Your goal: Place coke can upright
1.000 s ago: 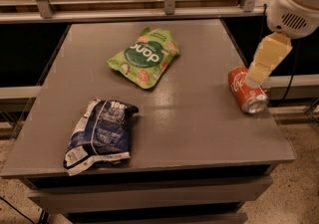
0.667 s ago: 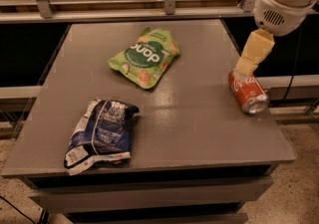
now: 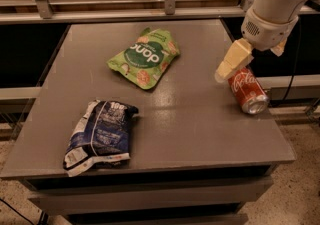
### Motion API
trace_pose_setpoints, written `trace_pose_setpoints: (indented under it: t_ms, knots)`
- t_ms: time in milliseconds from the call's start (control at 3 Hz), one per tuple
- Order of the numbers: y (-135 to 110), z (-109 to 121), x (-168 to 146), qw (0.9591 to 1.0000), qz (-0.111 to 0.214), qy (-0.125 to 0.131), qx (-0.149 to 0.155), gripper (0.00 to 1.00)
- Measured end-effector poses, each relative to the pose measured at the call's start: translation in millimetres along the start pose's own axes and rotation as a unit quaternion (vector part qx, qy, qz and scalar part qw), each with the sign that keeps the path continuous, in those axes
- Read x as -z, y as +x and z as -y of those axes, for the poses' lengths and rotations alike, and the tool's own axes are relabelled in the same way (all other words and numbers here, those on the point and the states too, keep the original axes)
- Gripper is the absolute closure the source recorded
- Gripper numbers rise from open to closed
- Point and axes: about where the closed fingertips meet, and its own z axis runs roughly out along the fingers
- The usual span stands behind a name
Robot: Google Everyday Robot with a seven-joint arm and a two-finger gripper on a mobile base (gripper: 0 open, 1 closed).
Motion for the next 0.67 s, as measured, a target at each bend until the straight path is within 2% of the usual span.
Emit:
trace_pose_setpoints:
  t_ms: [333, 667]
  knots:
    - [-2.6, -11.8, -11.2, 0.9958, 0.016, -0.020, -0.088, 0.00]
    - [-4.5, -17.9, -25.0, 0.9841, 0.012, -0.027, -0.175, 0.00]
